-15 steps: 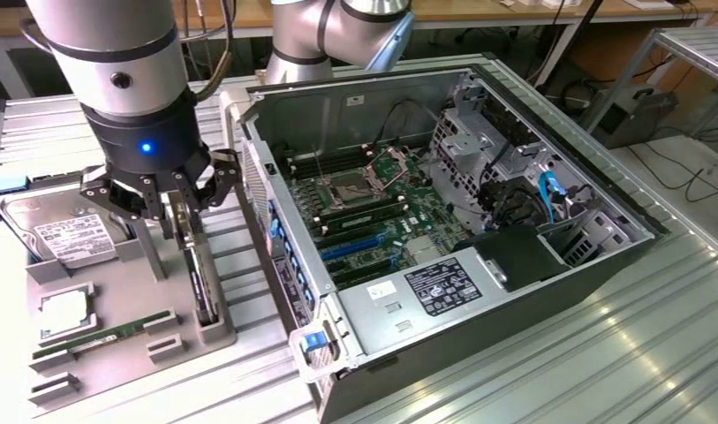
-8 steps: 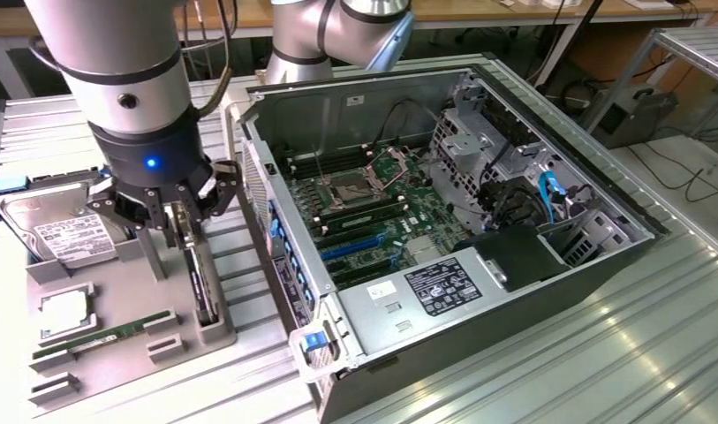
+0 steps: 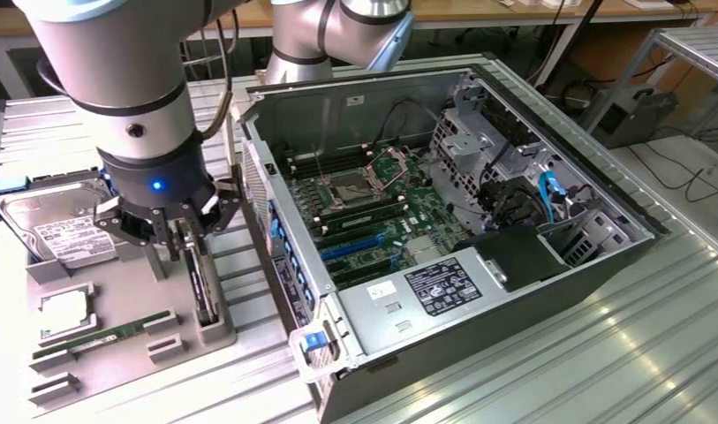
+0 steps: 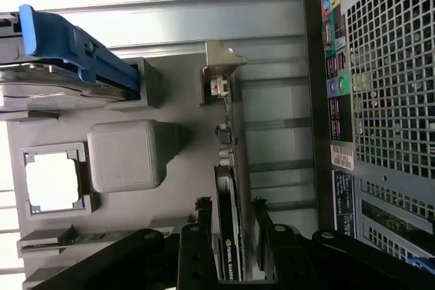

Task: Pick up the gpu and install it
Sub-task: 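Pick up the gpu and move the gpu toward the slot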

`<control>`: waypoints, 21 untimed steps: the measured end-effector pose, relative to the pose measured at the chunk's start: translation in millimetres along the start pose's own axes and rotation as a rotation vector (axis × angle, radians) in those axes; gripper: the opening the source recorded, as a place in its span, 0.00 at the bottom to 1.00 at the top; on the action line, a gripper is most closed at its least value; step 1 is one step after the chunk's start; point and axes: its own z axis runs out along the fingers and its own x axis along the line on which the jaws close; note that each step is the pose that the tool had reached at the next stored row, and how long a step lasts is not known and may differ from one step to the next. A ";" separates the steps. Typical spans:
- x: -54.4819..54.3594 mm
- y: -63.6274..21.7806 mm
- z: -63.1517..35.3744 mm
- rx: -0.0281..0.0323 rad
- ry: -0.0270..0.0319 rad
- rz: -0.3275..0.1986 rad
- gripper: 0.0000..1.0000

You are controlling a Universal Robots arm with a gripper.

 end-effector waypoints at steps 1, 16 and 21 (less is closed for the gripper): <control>0.1 -0.4 1.9 0.0000 0.0000 0.000 0.36; 0.6 -4.2 23.6 -0.0020 -0.0011 -0.009 0.36; 0.8 -4.2 24.5 -0.0020 -0.0011 -0.009 0.36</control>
